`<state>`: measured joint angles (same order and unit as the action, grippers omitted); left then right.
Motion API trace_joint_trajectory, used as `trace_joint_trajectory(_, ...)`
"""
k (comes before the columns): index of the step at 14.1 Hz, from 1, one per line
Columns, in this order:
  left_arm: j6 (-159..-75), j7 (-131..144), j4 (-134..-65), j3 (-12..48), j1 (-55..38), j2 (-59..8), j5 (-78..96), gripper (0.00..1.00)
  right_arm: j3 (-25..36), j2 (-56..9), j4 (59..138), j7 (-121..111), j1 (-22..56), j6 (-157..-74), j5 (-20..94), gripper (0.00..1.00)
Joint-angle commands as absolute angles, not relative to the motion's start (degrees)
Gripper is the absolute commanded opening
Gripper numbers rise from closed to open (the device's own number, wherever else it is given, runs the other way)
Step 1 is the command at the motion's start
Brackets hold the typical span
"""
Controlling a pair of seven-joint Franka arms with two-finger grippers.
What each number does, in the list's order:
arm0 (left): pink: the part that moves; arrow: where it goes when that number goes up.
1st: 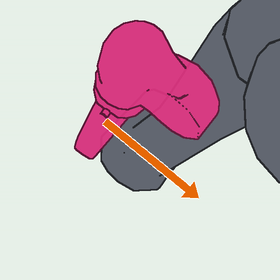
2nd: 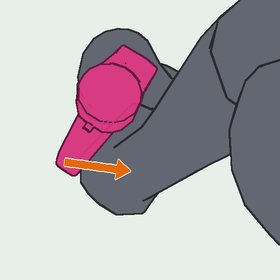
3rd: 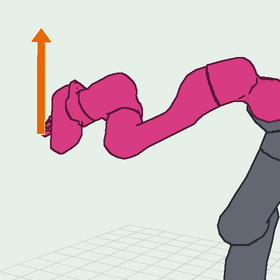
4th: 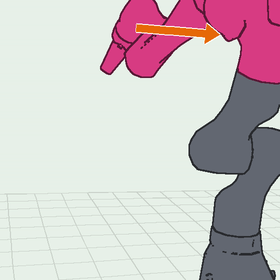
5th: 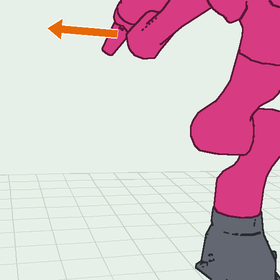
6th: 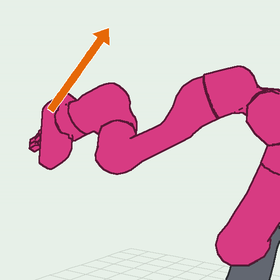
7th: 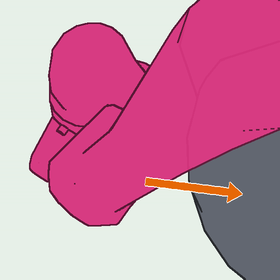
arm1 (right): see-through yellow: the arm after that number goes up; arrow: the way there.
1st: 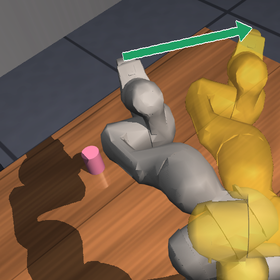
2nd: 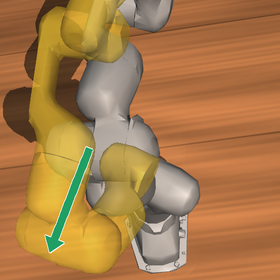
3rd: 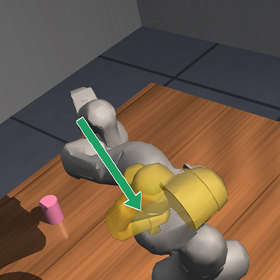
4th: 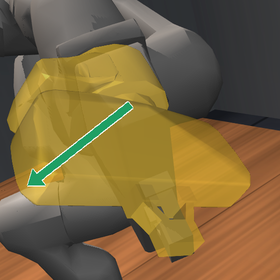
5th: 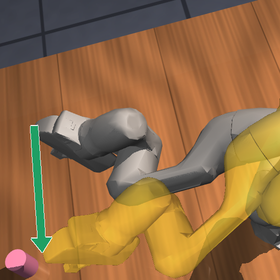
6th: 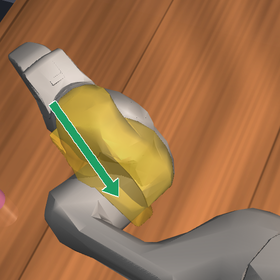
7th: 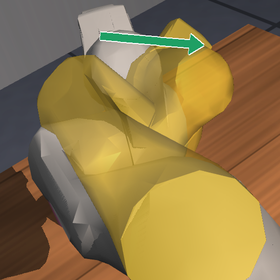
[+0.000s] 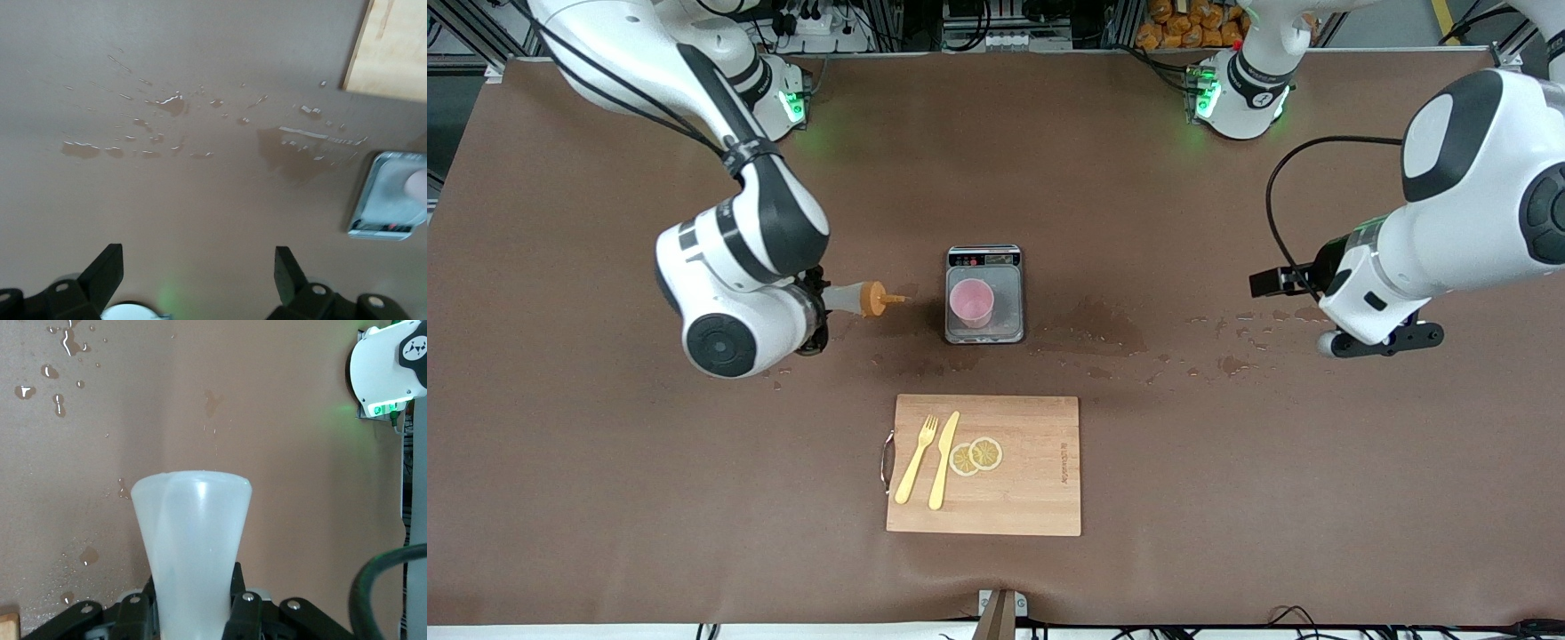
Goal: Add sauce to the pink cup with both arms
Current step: 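Release the cup with the left gripper while the right gripper brings the bottle, then tilt the bottle over the pink cup with the right gripper, squeezing sauce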
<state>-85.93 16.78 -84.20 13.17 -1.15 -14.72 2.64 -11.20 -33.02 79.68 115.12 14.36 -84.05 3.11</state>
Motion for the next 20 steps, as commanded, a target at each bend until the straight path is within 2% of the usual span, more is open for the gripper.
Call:
trace_joint_trajectory(1,-85.8,12.7,-88.0,10.4,-4.0,-9.8,-0.6,1.0,-10.8,-32.8,79.7,120.2,17.2,-83.2,0.5,0.39)
trace_joint_trajectory(6,-84.1,12.3,-90.3,10.1,-6.1,-4.4,-5.3,1.0,-10.7,-35.5,79.7,126.3,22.1,-83.1,-4.3,0.33)
trace_joint_trajectory(8,-83.3,12.2,-92.7,7.7,-7.0,-1.3,-4.8,1.0,-10.6,-36.2,79.7,127.4,23.3,-83.1,-5.2,0.33)
trace_joint_trajectory(11,-83.3,13.2,-92.0,2.2,-9.3,0.2,-2.5,1.0,-10.5,-37.0,79.4,128.6,23.8,-81.9,-6.8,0.3)
trace_joint_trajectory(13,-83.2,12.9,-92.1,0.3,-9.4,0.3,1.0,1.0,-10.4,-37.4,78.8,128.6,23.8,-81.7,-6.9,0.22)
trace_joint_trajectory(14,-83.1,13.0,-92.1,0.3,-9.4,0.2,1.0,1.0,-10.4,-37.4,78.1,128.6,23.6,-81.6,-6.9,0.12)
trace_joint_trajectory(16,-82.9,13.2,-92.1,0.4,-9.6,-0.3,1.1,1.0,-10.4,-37.4,77.2,128.5,23.4,-80.7,-6.7,0.01)
trace_joint_trajectory(20,-84.9,12.7,-91.8,0.8,-9.1,-0.9,1.7,1.0,-10.5,-38.1,73.4,131.4,24.2,-78.9,-6.2,0.0)
